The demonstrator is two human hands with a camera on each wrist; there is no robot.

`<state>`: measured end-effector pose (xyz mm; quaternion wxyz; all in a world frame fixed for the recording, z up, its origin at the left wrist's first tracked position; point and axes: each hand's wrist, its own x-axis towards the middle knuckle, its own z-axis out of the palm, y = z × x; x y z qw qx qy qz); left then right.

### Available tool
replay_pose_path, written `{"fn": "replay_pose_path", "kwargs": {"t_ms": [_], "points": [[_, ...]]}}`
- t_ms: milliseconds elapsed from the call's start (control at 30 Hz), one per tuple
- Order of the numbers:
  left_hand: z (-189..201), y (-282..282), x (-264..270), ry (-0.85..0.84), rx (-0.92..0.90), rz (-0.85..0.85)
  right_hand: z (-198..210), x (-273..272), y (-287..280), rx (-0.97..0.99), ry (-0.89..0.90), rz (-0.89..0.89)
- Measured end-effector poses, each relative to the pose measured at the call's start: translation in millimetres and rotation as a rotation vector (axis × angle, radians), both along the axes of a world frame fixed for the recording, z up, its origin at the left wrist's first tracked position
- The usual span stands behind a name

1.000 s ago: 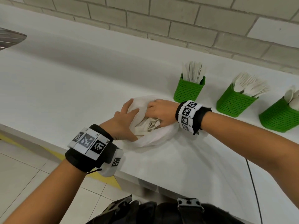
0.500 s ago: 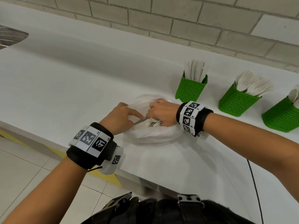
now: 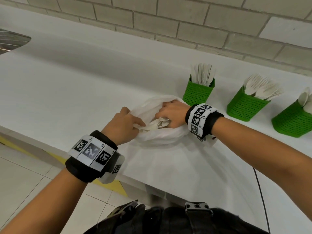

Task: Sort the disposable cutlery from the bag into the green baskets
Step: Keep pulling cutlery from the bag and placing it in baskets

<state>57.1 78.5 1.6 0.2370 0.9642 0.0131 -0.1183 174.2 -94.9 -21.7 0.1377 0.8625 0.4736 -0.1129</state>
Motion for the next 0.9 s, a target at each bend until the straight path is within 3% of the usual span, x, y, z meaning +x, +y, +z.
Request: {"fn": "replay_pose_path", "kwargs": {"t_ms": [167,267,567,733,900], "points": [[-1,-2,0,-0.13,0.004,-0.073,-5,-1,-1,0.037,-0.095,-0.064],[1,-14,2,-0.096,0.046,-0.13,-4,-1,6,0.098,-0.124,-0.071],[-2,4,5,-0.112,0.03,0.124,10,-2,-10,0.177,0.287,-0.195],[9,12,8,-0.128,-0.227,0.241,18,-6,-9,0.102,0.299,-0.125],[14,20,12,0.033,-0.264,0.174,20,-8,-9,0.207,0.322,-0.11]]}}
